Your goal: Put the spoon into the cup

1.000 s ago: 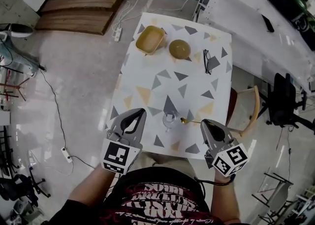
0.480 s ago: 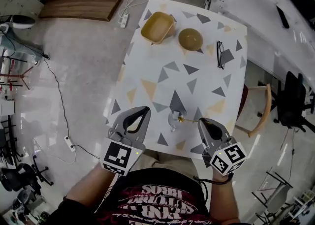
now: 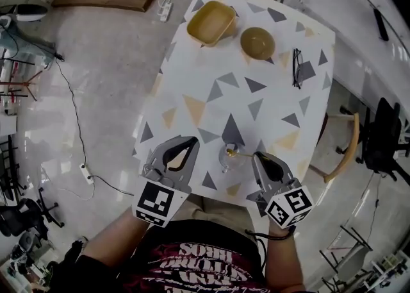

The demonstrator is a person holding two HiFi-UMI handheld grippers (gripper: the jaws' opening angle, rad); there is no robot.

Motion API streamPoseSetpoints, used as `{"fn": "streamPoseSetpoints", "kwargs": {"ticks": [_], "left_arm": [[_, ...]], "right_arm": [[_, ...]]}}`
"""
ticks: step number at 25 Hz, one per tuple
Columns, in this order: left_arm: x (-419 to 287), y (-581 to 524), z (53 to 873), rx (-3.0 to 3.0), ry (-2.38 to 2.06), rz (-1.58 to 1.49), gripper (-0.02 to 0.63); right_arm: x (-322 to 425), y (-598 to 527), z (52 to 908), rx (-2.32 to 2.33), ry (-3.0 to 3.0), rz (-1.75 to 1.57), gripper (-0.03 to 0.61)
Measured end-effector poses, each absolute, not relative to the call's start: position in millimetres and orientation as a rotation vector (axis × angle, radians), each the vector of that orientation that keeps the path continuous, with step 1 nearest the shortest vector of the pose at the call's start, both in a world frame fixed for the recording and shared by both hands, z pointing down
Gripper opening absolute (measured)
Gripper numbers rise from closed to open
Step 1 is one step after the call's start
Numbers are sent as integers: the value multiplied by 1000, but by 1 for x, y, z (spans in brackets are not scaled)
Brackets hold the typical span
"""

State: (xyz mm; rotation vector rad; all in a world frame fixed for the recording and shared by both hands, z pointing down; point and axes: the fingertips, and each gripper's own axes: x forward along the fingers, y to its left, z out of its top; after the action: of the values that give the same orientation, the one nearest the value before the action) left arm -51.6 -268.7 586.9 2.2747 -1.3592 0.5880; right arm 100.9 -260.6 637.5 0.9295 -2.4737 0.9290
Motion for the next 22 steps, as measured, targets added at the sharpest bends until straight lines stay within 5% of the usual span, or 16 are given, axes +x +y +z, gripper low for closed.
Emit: {"fn": "streamPoseSetpoints", "kwargs": {"ticks": [12,16,22], "left_arm": [[-62,-265,574,2262,-1390,561,1],[-67,-266,547,2304,-1412,525,1],[-72,-261,514,2347,-1421,471,1]], "right_arm": [[90,-263,661,944,-2385,851,50],[86,-260,658,926,-2375,845,194],[94,-256,645,971,-2317,774,219]]}}
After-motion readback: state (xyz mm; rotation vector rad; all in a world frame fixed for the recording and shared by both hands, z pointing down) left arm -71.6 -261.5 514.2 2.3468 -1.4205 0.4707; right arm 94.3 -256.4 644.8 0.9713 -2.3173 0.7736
